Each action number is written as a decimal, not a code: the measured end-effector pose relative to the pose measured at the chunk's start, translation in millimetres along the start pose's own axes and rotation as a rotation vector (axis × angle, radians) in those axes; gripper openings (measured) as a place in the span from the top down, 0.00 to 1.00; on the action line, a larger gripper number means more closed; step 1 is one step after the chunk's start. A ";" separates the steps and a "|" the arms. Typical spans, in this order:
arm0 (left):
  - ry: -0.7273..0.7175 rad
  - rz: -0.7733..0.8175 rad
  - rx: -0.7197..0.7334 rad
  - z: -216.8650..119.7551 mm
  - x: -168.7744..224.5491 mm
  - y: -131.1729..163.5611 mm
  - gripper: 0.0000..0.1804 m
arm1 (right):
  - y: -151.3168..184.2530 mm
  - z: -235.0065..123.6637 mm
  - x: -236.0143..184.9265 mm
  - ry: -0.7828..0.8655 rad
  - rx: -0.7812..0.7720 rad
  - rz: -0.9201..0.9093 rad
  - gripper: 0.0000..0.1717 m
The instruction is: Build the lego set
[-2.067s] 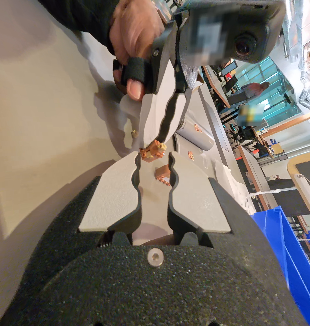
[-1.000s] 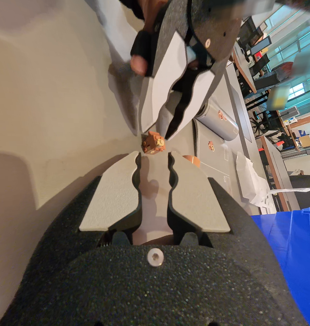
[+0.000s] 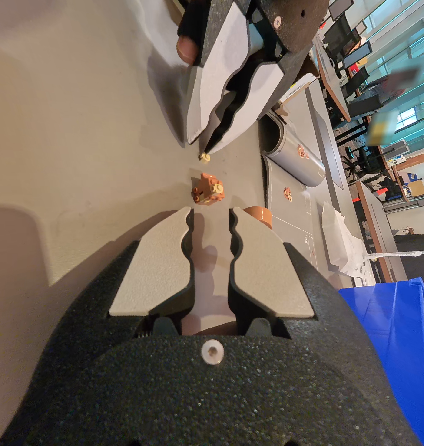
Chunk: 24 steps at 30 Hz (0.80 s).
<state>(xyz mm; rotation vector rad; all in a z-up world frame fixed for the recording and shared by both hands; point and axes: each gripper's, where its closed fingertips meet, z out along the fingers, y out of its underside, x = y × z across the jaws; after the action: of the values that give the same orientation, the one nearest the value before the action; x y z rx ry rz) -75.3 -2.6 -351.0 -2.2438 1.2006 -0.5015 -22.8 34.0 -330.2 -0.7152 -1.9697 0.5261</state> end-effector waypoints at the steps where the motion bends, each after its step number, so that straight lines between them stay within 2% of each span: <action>1: 0.007 0.000 0.004 0.3 1.8 -1.2 0.91 | 0.0 0.0 0.0 0.000 0.000 0.000 0.84; 8: 0.065 0.031 0.019 5.1 15.8 -6.7 0.90 | -0.2 -0.3 -0.3 0.000 0.000 -0.001 0.84; 15: -0.035 0.035 0.015 -6.6 -5.5 -1.0 0.91 | -1.0 -0.8 -1.5 -0.004 0.000 -0.007 0.84; 21: 0.017 0.030 0.003 2.0 3.7 -0.8 0.93 | -2.2 -1.4 -1.9 -0.002 0.001 -0.015 0.84; 24: 0.019 0.029 0.013 7.6 5.5 -4.5 0.90 | -2.4 -1.5 -2.0 -0.002 0.002 -0.015 0.84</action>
<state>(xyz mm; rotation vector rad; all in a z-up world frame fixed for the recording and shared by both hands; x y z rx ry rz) -65.4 -3.0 -353.8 -2.2124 1.2338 -0.5198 -21.4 31.0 -329.3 -0.6987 -1.9749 0.5202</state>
